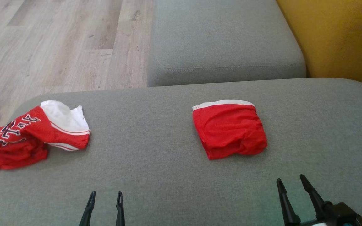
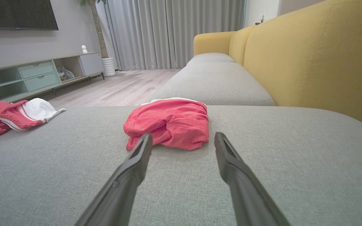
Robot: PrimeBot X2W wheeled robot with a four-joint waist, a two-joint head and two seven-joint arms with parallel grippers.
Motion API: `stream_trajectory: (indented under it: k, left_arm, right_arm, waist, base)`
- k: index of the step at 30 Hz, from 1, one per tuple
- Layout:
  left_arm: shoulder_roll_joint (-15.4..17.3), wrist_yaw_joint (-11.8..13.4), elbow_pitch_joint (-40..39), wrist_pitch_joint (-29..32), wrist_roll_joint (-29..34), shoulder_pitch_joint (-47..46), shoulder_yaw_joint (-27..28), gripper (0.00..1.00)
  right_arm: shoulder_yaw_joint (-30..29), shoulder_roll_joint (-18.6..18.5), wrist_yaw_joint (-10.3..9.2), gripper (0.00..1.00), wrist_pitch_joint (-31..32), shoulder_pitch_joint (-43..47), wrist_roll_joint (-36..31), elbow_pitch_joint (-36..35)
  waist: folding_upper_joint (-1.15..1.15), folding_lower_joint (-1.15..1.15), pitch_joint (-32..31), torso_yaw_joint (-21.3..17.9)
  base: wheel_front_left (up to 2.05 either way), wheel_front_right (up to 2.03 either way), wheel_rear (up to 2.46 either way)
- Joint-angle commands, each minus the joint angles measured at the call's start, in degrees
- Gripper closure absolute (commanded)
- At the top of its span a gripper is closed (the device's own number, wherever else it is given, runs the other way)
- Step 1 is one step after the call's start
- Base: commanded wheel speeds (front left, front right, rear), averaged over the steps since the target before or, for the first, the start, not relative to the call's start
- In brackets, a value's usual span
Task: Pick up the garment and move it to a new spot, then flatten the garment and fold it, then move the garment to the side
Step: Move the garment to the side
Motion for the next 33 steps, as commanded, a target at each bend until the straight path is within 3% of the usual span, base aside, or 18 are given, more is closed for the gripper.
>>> stream_trajectory:
  k: [1,16,23,28,33]
  left_arm:
    - [-0.7,-0.2,-1.8,-0.3,0.6,-1.9,2.1,0.0]
    - [-1.1,0.4,-2.8,-0.3,0.4,-2.6,1.4,0.0]
    - [-1.1,0.8,-4.1,-0.3,0.4,-3.6,0.3,0.0]
    - [-1.2,0.9,-4.9,-0.3,0.9,-5.3,-0.7,0.0]
    - [-1.2,1.2,-5.7,-0.3,1.2,-7.6,-1.6,0.0]
  right_arm:
    - [1.4,-0.6,0.44,0.0,-0.6,-2.0,-0.4,-1.4]
    - [1.2,-1.1,0.44,0.0,-0.6,-3.1,-0.1,-0.8]
    - [1.5,-2.5,0.44,0.0,-0.6,-7.6,2.1,1.1]
    - [3.7,-6.3,0.44,0.0,-0.3,-17.9,5.1,10.0]
    - [5.9,-9.3,0.44,0.0,7.1,-29.1,10.8,18.2]
  waist:
    - [0.0,0.0,0.0,-0.3]
    - [0.0,0.0,1.5,-0.2]
    - [0.0,0.0,4.2,-0.4]
    - [0.0,0.0,7.8,-0.3]
    - [0.0,0.0,11.4,0.8]
  base:
    - [0.0,0.0,0.0]
    - [0.0,0.0,0.0]
    - [0.0,0.0,0.0]
    - [0.0,0.0,0.0]
    - [0.0,0.0,0.0]
